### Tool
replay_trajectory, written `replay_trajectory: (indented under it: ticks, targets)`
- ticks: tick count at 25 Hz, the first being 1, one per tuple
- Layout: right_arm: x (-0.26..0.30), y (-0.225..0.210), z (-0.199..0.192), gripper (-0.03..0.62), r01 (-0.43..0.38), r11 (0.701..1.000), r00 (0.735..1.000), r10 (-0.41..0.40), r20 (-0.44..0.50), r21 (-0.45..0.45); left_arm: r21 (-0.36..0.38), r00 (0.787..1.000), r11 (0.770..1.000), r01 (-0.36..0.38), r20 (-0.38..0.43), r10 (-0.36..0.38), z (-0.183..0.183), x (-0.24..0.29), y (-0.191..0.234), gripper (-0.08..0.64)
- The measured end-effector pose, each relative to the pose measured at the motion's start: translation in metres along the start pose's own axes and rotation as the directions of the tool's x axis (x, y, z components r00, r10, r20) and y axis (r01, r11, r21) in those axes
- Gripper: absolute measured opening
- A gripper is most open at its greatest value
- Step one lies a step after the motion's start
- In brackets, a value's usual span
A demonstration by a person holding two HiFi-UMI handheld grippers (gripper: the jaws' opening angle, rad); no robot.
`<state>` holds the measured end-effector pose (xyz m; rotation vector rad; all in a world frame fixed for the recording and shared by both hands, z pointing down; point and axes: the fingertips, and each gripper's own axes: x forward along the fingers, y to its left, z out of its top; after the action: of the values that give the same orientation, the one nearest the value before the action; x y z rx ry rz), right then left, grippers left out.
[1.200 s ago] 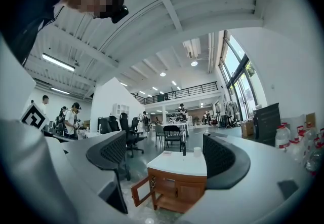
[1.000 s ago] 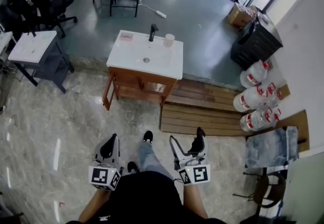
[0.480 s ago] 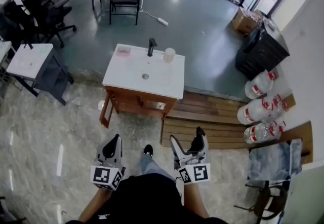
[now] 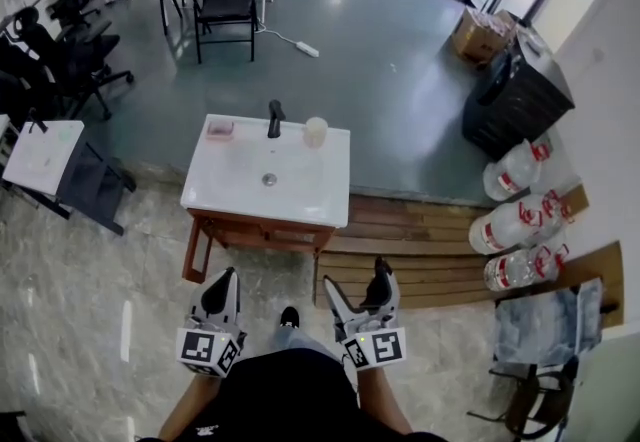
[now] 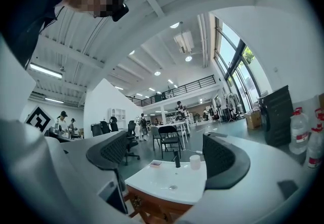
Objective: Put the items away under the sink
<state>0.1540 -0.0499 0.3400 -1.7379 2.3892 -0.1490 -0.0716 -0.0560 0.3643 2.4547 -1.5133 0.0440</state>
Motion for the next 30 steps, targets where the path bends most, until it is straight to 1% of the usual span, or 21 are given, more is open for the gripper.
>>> replay_trajectory:
  ticks: [6, 11, 17, 22, 25, 30]
  targets:
    - [0.035, -0.020, -0.014, 0.462, -0.001, 1.000, 0.999, 0.001, -0.033, 0.000, 0.035, 0.999, 0.999, -0.011, -0.033, 0.012, -0.005, 0.038, 0.010, 0.006]
    - [0.066, -0.027, -0.037, 0.460, 0.020, 1.000, 0.997, -0.021, -0.070, -0.019, 0.031, 0.998, 0.999, -0.016, -0.055, 0.018, -0.010, 0.069, 0.036, 0.006]
    - [0.109, -0.037, -0.077, 0.459, 0.077, 0.997, 0.991, -0.079, -0.108, -0.026, 0.066, 0.997, 0.996, 0.054, -0.066, -0.049, -0.019, 0.127, 0.059, 0.006]
    - [0.143, -0.062, -0.121, 0.457, 0.147, 0.989, 0.980, -0.147, -0.137, -0.009, 0.102, 0.993, 0.991, 0.090, -0.085, -0.082, -0.047, 0.175, 0.080, 0.006]
    - [0.166, -0.078, -0.151, 0.457, 0.165, 0.986, 0.974, -0.167, -0.154, -0.022, 0.116, 0.991, 0.988, 0.102, -0.094, -0.091, -0.067, 0.204, 0.088, 0.006]
    - [0.204, -0.101, -0.202, 0.447, 0.195, 0.980, 0.962, -0.196, -0.190, -0.027, 0.108, 0.987, 0.987, 0.118, -0.122, -0.105, -0.102, 0.242, 0.094, 0.006]
